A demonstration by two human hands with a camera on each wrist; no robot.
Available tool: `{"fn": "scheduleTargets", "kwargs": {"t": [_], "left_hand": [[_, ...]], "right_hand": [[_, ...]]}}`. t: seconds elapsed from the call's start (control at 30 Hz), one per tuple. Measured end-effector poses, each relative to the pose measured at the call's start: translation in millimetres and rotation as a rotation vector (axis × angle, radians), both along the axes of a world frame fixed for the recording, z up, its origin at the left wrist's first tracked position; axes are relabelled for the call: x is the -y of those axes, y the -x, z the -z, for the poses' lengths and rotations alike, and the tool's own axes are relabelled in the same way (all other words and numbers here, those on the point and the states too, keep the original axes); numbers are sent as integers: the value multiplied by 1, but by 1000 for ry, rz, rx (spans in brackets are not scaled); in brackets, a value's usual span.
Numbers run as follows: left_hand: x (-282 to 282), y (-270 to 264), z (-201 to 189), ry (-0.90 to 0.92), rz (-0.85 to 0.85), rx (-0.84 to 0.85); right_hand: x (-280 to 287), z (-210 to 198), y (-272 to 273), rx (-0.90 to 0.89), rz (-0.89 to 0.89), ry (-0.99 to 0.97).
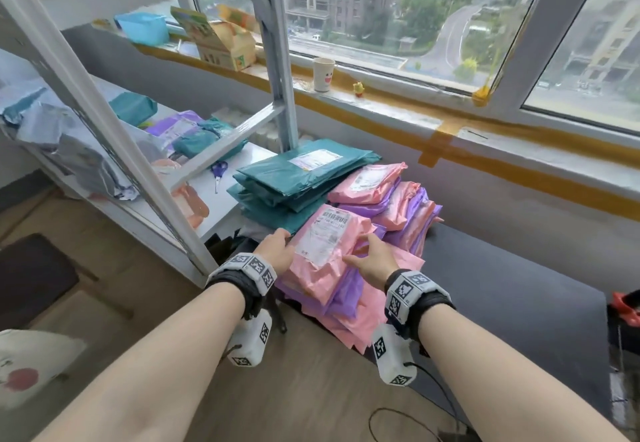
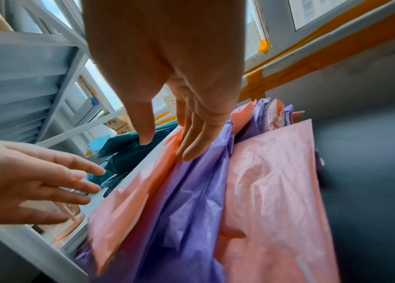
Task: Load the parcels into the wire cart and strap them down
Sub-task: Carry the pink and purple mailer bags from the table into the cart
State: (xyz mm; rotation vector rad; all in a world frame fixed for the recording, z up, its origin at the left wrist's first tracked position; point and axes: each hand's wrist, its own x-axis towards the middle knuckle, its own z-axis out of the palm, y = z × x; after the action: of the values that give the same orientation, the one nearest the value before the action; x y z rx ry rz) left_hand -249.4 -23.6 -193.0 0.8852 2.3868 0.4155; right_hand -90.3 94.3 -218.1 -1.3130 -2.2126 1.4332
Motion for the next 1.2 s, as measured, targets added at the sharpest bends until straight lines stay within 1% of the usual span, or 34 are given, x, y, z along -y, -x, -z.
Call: {"fn": "scheduleTargets", "kwargs": {"t": [0.13, 0.2, 0.23, 0.33, 0.4, 0.47, 0.53, 0.6, 0.7, 0.83, 0.93, 1.0, 1.07, 1.2], "left_hand": [[-15, 28, 16, -5, 4, 121], [-20, 38, 22, -9, 36, 173], [-22, 42, 22, -20, 54, 202], [-27, 56, 27, -74, 59, 334], [-27, 60, 24, -91, 7, 488], [-28, 60, 21, -75, -22, 606], [-27, 56, 16, -53, -11, 678], [-27, 51, 14, -46, 29, 711], [-30, 37, 12, -35, 73, 787], [-39, -2, 2, -74, 152, 882], [-44, -51, -13, -69, 191, 996], [-42, -92, -23, -42, 218, 1062], [-38, -138, -31, -54, 273, 1105], [-25, -243, -40, -162, 347, 1166]], "right_hand": [[-1, 11, 15, -100, 220, 177], [3, 15, 19, -144, 339, 265], [7, 16, 21, -153, 364, 294], [17, 17, 24, -139, 375, 288], [23, 14, 23, -159, 410, 281], [29, 9, 19, -198, 456, 294], [35, 2, 12, -232, 472, 317], [41, -4, 3, -275, 470, 343], [49, -22, -19, -338, 477, 336], [58, -47, -65, -463, 517, 312], [67, -69, -113, -554, 544, 297], [78, -84, -153, -598, 549, 284], [87, -96, -201, -613, 570, 250], [108, -107, -311, -592, 649, 162]]}}
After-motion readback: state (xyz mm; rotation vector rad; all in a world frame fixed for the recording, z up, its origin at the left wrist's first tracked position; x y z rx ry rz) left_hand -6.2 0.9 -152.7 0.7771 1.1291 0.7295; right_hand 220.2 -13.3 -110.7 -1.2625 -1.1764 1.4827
